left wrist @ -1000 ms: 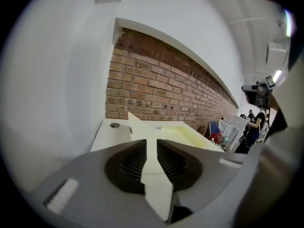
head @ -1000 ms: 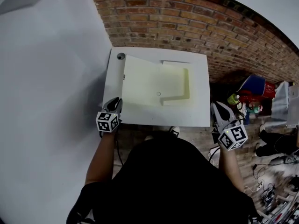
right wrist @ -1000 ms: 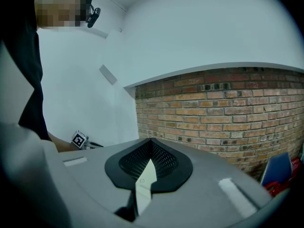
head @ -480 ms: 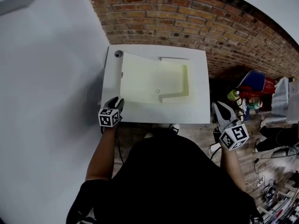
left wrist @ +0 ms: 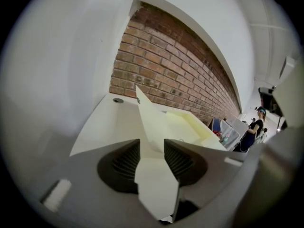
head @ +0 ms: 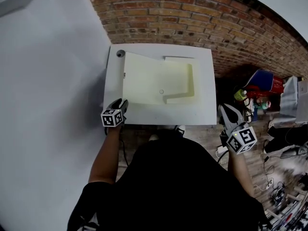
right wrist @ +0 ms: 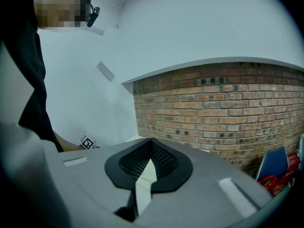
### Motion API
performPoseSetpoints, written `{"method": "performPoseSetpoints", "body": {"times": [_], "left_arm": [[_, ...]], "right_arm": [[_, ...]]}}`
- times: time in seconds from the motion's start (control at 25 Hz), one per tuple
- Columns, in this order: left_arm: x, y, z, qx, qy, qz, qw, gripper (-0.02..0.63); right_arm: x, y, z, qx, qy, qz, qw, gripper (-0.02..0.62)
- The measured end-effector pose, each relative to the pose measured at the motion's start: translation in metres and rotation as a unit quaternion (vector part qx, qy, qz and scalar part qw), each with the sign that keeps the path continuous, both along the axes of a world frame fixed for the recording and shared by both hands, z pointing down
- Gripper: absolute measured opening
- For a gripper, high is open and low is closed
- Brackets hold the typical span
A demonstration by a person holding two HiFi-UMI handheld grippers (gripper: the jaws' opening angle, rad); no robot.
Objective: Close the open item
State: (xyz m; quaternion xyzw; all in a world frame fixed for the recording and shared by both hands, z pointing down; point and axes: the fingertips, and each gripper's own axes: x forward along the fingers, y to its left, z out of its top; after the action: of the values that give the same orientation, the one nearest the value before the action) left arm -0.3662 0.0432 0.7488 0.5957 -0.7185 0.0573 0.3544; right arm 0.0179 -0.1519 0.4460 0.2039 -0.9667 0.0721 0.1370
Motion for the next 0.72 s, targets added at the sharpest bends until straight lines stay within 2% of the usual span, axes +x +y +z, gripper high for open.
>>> {"method": "performPoseSetpoints", "body": {"times": [0.44, 0.72], "left_arm": [[0.001, -0.014, 0.014, 0.015, 0.053, -0.017, 0.9983, 0.117], [0.003, -0.023, 0.019, 0.013, 0.049, -0.016, 0.9986, 0.115]], "right_arm": [[0.001, 0.0, 0.005, -0.007, 0.01, 0.005, 1.0, 0.002], [0.003, 0.0, 0.011, -0.014, 0.013, 0.006, 1.0, 0.002]]}}
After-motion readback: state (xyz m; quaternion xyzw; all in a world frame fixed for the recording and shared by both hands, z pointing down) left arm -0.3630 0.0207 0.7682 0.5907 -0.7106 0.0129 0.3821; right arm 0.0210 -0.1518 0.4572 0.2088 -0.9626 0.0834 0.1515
